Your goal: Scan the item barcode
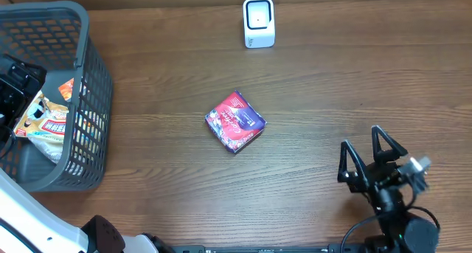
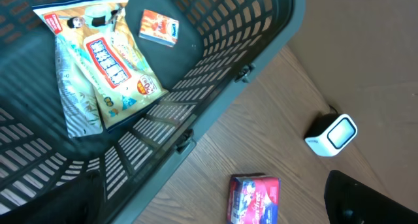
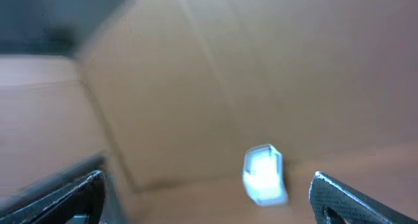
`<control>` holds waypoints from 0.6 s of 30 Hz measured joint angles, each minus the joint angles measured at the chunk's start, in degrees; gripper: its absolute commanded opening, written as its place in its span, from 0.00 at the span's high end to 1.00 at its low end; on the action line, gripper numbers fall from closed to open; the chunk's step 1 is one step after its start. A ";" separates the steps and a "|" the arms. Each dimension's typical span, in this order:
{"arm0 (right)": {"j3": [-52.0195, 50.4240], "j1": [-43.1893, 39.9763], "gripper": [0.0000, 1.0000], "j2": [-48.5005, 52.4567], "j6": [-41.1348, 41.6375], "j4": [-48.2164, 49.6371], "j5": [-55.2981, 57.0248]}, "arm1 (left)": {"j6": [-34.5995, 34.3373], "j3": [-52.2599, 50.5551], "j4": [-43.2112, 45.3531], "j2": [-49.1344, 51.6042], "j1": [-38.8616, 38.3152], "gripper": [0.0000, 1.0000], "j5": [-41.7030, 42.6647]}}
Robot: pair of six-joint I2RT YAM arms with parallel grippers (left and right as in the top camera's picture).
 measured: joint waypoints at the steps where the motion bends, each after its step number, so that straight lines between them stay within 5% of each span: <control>1: 0.02 0.00 0.00 -0.07 0.57 3.56 -1.31 | 0.00 0.02 0.00 0.00 0.00 0.00 0.02; 4: 1.75 -0.02 0.00 0.00 -0.55 2.32 -2.82 | 0.00 0.00 0.00 0.00 0.00 0.00 0.02; 9: 16.87 0.00 0.00 6.08 -6.71 -18.91 -3.98 | 0.00 0.00 0.00 0.00 0.00 0.00 0.00; 18: 56.89 0.00 0.00 45.09 -17.73 -51.78 -16.94 | 0.00 0.00 0.02 0.00 0.00 0.00 -0.20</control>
